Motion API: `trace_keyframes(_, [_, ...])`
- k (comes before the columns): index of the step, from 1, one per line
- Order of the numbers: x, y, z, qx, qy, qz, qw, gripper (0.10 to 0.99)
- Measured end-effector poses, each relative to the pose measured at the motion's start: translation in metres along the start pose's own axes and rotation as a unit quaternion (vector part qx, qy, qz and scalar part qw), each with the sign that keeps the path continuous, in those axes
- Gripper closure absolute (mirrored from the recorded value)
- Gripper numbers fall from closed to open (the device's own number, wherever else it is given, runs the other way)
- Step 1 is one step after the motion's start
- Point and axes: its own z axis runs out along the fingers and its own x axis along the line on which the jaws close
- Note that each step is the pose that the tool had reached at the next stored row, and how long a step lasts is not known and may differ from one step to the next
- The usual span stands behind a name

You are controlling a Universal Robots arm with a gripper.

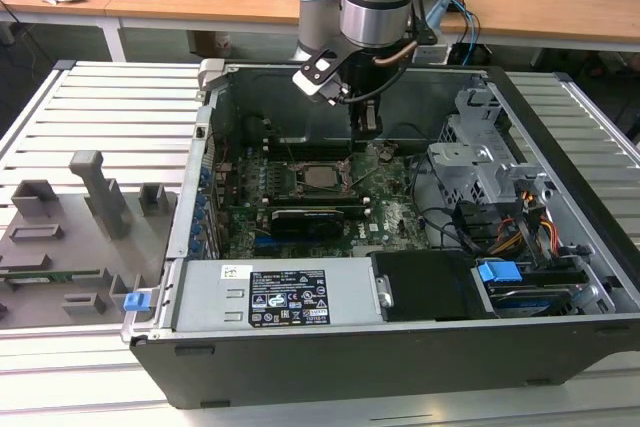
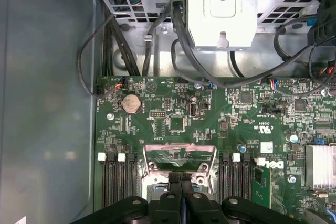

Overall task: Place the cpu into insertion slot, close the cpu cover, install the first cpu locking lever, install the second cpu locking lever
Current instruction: 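Close the cpu cover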

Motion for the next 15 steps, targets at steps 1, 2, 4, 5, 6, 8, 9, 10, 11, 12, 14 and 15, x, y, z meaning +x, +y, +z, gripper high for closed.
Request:
trace_keyframes(1, [0.0, 0.0006, 0.0, 0.0, 0.0, 0.0, 1.0, 0.98])
trace_keyframes(2, [0.0001, 0.002, 0.0001, 0.0, 0.0, 0.0, 1.0, 0.98])
trace_keyframes(4, [0.0004, 0.0038, 0.0002, 0.0, 0.0, 0.0, 1.0, 0.98])
trace_keyframes(5, [0.0005, 0.0045, 0.0002, 0.0, 0.0, 0.0, 1.0, 0.98])
trace_keyframes(6, [0.0007, 0.0058, 0.0003, 0.0, 0.0, 0.0, 1.0, 0.98])
trace_keyframes(8, [0.0009, 0.0071, 0.0004, 0.0, 0.0, 0.0, 1.0, 0.98])
trace_keyframes(9, [0.0011, 0.0087, 0.0005, 0.0, 0.0, 0.0, 1.0, 0.98])
trace_keyframes(10, [0.0013, 0.0104, 0.0006, 0.0, 0.0, 0.0, 1.0, 0.98])
trace_keyframes(11, [0.0014, 0.0117, 0.0007, 0.0001, 0.0, 0.0, 1.0, 0.98])
trace_keyframes(12, [0.0015, 0.0127, 0.0007, 0.0001, 0.0, 0.0, 1.0, 0.98])
trace_keyframes(14, [0.0018, 0.0148, 0.0008, 0.0001, 0.0, 0.0, 1.0, 0.98])
trace_keyframes(15, [0.0019, 0.0163, 0.0009, 0.0001, 0.0, 0.0, 1.0, 0.98])
